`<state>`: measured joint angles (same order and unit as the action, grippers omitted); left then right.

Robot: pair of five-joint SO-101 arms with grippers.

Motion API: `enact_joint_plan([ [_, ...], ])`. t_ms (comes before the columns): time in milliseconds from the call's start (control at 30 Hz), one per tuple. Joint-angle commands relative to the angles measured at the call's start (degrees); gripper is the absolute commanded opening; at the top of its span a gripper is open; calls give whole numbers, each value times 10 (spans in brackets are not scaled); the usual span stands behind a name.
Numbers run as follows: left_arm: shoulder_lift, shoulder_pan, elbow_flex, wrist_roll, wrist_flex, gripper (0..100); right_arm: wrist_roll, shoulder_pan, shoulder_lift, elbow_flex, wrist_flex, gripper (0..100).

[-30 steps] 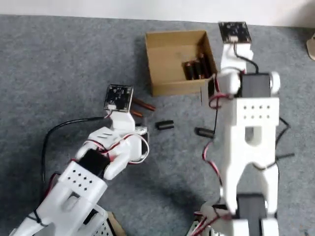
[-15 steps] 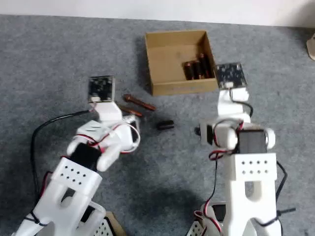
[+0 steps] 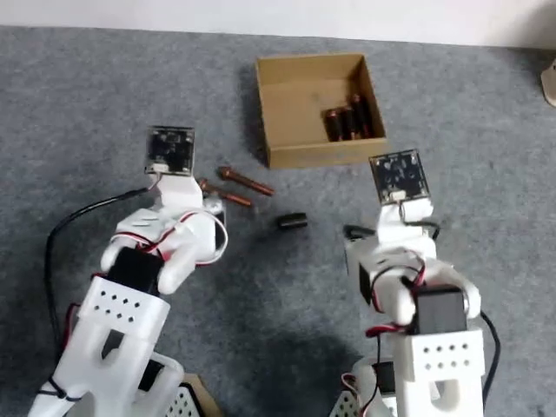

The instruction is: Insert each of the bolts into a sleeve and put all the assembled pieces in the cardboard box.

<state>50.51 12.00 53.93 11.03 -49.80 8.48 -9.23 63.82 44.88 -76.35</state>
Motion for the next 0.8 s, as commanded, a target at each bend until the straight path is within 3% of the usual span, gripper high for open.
enact_joint_plan([
  [0,16,-15,32,-72,40,14,9,-7,13,0,13,184],
  [233,16,-27,150,-62,163,14,9,-7,14,13,29,184],
  [333,16,-29,148,14,189,14,9,-7,14,19,39,184],
  [500,11,-44,74,132,151,14,9,-7,17,54,58,184],
  [767,11,-65,-24,251,48,14,9,-7,17,102,94,184],
])
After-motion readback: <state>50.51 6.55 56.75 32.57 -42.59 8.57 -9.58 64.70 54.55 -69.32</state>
